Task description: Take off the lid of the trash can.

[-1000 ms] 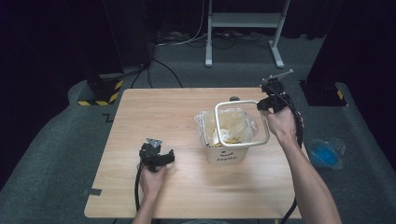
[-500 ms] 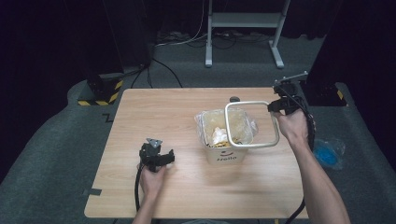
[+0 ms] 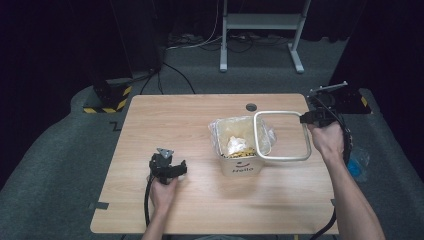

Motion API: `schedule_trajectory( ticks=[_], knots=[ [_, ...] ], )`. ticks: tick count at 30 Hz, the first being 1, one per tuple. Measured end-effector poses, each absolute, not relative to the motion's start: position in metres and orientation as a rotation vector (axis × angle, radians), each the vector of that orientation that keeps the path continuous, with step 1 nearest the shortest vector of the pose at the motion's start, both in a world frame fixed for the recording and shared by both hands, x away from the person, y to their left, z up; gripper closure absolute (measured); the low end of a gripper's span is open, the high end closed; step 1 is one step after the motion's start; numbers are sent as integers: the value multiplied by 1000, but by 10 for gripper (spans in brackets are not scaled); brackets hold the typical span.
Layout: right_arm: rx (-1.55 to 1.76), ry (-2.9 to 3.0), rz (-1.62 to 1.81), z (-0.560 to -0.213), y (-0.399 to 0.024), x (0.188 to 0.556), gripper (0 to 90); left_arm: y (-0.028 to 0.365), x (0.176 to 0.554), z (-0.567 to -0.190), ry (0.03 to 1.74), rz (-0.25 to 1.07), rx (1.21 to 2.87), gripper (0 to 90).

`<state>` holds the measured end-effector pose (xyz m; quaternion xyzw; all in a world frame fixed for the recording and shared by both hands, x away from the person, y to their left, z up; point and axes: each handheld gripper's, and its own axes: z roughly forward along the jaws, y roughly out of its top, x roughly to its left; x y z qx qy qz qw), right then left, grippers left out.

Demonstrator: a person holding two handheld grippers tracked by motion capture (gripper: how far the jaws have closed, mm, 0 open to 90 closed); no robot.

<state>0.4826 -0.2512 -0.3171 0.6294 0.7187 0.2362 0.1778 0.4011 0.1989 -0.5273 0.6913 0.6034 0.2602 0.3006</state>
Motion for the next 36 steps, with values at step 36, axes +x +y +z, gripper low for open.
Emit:
schedule_trajectory(
  ticks=[36],
  knots=[
    [1914,1953,570,-358,-310,470,816,199,401,-527,1603,692,1831,154]
  ],
)
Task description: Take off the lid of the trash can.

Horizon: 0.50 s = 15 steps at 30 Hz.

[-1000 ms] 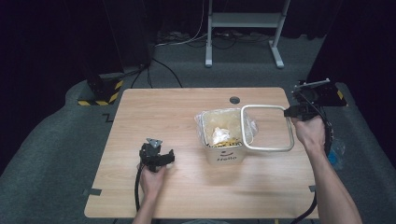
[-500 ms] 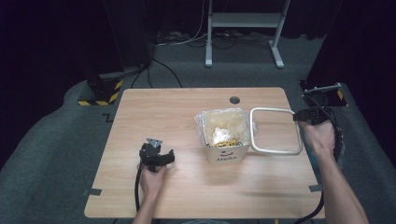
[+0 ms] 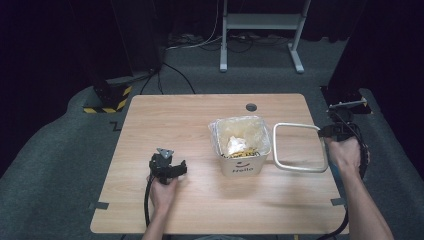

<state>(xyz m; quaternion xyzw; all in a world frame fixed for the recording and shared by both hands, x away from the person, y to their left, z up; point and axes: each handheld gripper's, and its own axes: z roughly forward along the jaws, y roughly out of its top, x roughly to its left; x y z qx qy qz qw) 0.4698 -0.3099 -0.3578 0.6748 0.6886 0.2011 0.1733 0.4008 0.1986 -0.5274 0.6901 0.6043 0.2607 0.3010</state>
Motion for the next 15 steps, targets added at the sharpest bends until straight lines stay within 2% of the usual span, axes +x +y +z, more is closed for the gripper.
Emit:
schedule_trajectory(
  ticks=[15],
  knots=[
    [1904,1970,537,-393,-304,471,816,198,401,-527,1604,694,1831,156]
  ],
)
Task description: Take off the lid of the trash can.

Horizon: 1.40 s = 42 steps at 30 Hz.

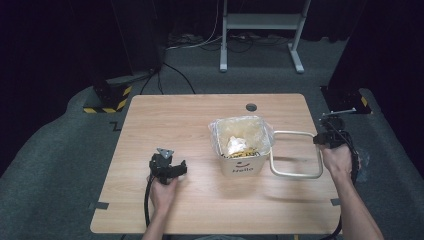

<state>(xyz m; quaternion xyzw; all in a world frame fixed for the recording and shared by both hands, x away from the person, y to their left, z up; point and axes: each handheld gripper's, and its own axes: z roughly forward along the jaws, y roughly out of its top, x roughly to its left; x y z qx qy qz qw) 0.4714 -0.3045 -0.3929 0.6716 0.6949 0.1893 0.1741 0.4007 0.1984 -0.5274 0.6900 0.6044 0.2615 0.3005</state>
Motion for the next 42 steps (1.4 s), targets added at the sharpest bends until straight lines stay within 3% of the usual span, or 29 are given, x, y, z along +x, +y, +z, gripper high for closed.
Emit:
schedule_trajectory(
  ticks=[42],
  knots=[
    [1962,1966,474,-451,-303,480,814,198,401,-527,1604,694,1831,157]
  ],
)
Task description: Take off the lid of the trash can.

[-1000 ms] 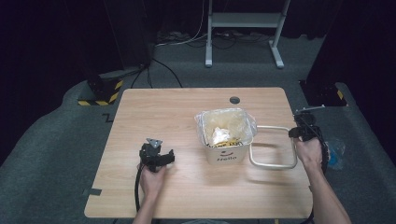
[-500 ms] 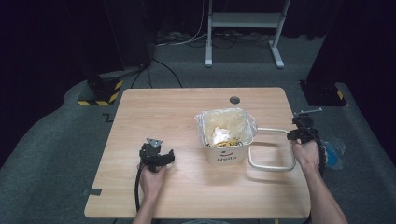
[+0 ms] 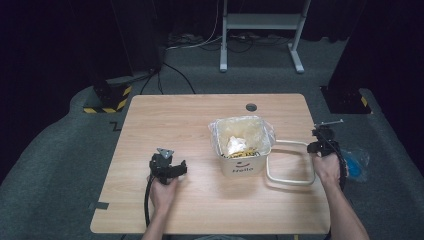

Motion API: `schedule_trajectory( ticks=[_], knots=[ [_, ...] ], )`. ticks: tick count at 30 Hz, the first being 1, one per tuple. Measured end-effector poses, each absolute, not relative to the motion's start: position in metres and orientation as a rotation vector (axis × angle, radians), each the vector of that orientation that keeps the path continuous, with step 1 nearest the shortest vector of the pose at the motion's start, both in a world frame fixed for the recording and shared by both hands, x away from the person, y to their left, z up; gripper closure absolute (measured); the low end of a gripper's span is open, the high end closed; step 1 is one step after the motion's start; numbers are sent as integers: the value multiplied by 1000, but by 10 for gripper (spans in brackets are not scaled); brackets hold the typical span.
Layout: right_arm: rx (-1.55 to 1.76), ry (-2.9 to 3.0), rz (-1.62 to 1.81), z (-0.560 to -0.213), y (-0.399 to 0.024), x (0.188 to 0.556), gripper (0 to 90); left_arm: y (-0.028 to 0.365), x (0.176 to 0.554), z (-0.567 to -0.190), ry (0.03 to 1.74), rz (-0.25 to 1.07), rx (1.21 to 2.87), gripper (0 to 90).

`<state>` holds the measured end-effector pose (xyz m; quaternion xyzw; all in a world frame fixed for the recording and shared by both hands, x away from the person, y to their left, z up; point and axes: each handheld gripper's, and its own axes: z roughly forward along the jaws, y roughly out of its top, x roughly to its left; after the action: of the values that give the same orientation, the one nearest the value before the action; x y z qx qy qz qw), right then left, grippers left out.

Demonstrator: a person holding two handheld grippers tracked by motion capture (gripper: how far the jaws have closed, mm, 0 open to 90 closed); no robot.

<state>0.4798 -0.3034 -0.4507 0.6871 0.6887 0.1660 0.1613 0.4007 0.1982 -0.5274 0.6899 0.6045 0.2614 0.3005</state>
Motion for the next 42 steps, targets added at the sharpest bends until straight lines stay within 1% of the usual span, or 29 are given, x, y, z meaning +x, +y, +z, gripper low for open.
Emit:
schedule_trajectory(
  ticks=[15,34,39,42],
  knots=[
    [1976,1970,472,-462,-302,482,809,198,401,-527,1604,693,1830,159],
    [1969,1978,480,-463,-305,481,792,198,401,-527,1602,693,1830,159],
    [1967,1976,504,-462,-305,481,732,198,401,-527,1602,695,1829,159],
    [1963,1971,519,-461,-306,480,677,198,401,-528,1602,694,1829,159]
  ],
)
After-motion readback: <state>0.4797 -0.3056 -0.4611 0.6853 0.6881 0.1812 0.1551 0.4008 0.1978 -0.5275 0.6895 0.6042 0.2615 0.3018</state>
